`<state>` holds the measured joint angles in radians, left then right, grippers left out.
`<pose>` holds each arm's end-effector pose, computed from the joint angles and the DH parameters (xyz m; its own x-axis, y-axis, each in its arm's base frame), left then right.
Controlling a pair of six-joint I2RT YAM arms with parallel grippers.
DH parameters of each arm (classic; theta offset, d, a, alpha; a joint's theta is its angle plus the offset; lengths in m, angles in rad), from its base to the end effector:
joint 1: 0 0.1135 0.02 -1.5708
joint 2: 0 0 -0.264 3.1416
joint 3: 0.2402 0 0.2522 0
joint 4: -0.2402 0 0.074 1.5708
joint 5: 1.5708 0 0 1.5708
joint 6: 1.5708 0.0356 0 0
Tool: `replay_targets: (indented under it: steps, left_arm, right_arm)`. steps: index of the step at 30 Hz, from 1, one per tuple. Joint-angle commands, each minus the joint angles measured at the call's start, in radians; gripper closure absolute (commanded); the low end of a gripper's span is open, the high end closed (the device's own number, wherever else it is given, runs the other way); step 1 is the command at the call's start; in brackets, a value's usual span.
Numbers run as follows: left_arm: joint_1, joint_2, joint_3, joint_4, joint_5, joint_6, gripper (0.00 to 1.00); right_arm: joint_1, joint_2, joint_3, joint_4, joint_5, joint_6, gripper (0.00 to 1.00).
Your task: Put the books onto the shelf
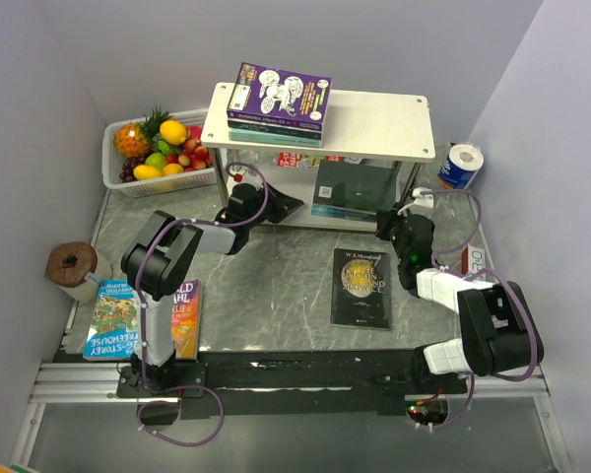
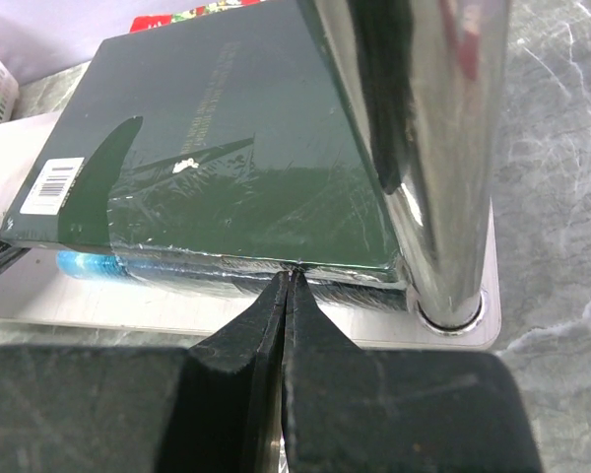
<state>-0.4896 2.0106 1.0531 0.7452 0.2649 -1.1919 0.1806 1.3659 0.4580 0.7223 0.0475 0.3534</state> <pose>0.3737 -0.2097 0.1638 -0.7003 -0.6428 -0.3103 0.0787 0.3626 -0.9286 0.2679 0.0472 0.1956 -0.2165 0.3119 -0.9251 -0.0624 0.9412 0.3319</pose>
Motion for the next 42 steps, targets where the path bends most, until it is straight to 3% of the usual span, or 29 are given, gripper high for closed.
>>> replay_targets:
  steps: [1,15,28,42]
  left_arm:
    - [0.005,-0.024,-0.007,0.066,0.016,0.000,0.99]
    - [0.014,-0.041,-0.002,0.063,0.019,0.000,0.98]
    - [-0.003,-0.187,-0.081,0.036,0.065,0.061,0.99]
    - [-0.052,-0.156,-0.061,0.019,0.089,0.074,0.99]
  right_arm:
    - [0.013,0.016,0.054,0.026,0.025,-0.008,1.00]
    - [0.026,0.007,0.065,0.009,0.028,-0.005,1.00]
    - [0.045,-0.116,0.050,-0.069,0.026,0.002,1.00]
    - [0.062,-0.133,0.056,-0.089,0.028,-0.001,1.00]
